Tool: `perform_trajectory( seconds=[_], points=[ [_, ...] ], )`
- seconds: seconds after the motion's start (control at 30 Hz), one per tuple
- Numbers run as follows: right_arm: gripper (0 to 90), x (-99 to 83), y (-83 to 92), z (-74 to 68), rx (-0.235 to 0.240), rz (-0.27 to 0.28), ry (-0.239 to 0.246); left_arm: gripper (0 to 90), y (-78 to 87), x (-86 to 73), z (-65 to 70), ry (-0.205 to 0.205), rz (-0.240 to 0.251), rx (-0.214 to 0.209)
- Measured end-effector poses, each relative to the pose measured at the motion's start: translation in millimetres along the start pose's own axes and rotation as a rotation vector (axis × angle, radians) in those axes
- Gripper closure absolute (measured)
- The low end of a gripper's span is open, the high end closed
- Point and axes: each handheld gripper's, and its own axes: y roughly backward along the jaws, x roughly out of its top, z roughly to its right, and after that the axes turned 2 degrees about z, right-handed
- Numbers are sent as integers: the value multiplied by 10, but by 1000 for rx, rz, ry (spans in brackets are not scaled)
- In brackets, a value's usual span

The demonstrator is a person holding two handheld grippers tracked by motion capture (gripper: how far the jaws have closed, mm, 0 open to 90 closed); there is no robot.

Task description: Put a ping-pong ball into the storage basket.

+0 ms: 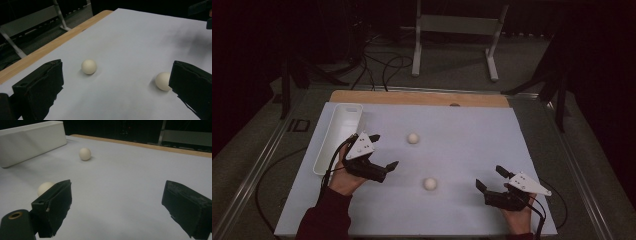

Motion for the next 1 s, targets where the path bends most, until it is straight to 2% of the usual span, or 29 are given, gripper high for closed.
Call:
perform_trajectory(
  seconds=[0.57, 1.0],
  points=[
    [90, 6, -37, -29, 21, -9, 21, 3, -153, 7, 138, -32, -11, -63],
    [90, 2, -67, -51, 33, -22, 37, 3, -306, -13, 200, -21, -18, -120]
  ],
)
